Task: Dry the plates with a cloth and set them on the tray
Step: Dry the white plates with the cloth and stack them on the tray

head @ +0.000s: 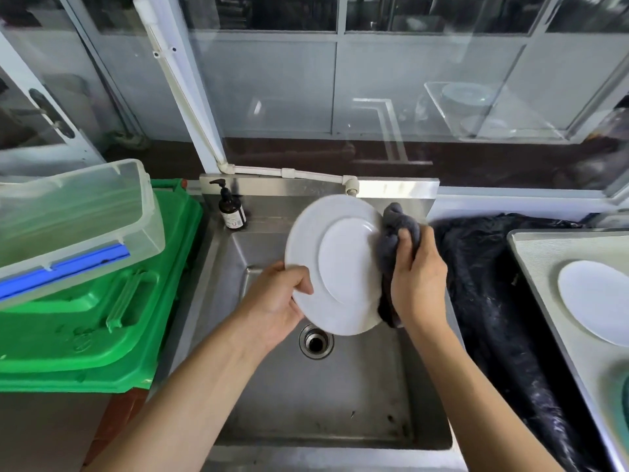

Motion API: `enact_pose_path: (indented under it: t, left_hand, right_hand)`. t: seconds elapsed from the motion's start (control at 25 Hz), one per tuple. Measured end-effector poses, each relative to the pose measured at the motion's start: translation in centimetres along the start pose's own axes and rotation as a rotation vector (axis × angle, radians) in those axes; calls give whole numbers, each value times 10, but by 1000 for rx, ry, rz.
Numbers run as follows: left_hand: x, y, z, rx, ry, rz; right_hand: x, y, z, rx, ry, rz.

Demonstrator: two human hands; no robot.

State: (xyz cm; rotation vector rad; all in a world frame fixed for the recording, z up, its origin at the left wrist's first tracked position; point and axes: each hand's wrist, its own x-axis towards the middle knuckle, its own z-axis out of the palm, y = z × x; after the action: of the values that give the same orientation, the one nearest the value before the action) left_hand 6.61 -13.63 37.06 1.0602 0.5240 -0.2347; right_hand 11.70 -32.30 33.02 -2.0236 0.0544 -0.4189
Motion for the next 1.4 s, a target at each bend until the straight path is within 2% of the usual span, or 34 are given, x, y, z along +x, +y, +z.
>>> enact_pose_path:
  t: [0.12, 0.28, 0.44, 0.56, 0.64, 0.72, 0.88, 0.92, 1.0, 1.04, 1.12, 1.24, 1.32, 1.4]
  left_hand:
    - [7, 4, 2, -92, 61, 33]
    - [14, 4, 7, -136, 88, 86]
    - [24, -1, 16, -107, 124, 122]
    - [31, -5, 18, -105, 162, 104]
    - [33, -11, 21, -117, 181, 77]
    - [33, -21, 23, -120, 174, 50]
    - [34, -48, 34, -38, 97, -9]
    - [33, -54, 37, -5, 66, -20]
    - [32, -65, 44, 40, 34, -38]
    - [32, -70, 47, 54, 33, -47]
    - [31, -79, 52, 108, 41, -58]
    - [27, -92, 60, 206, 59, -60]
    - [23, -99, 68, 284, 54, -5]
    - [20, -106, 76, 409, 21, 86]
  right_hand:
    - [-27, 9, 1, -5, 41, 89]
    - [-76, 18, 10, 72, -8, 198]
    - [-99, 17, 6, 107, -119, 196]
    - [-97, 39, -11, 99, -124, 188]
    - [-90, 65, -28, 27, -120, 276]
    - [-86, 95, -45, -168, -135, 319]
    - [-87, 160, -69, -718, -106, 142]
    - [-92, 176, -73, -808, -177, 180]
    - [-112, 206, -78, -934, -428, 382]
    - [-125, 220, -79, -960, -532, 460]
    - [-142, 238, -81, -963, -593, 486]
    - [-139, 238, -80, -897, -556, 506]
    - [-131, 227, -83, -861, -519, 515]
    - [-120, 207, -88, -781, -407, 476]
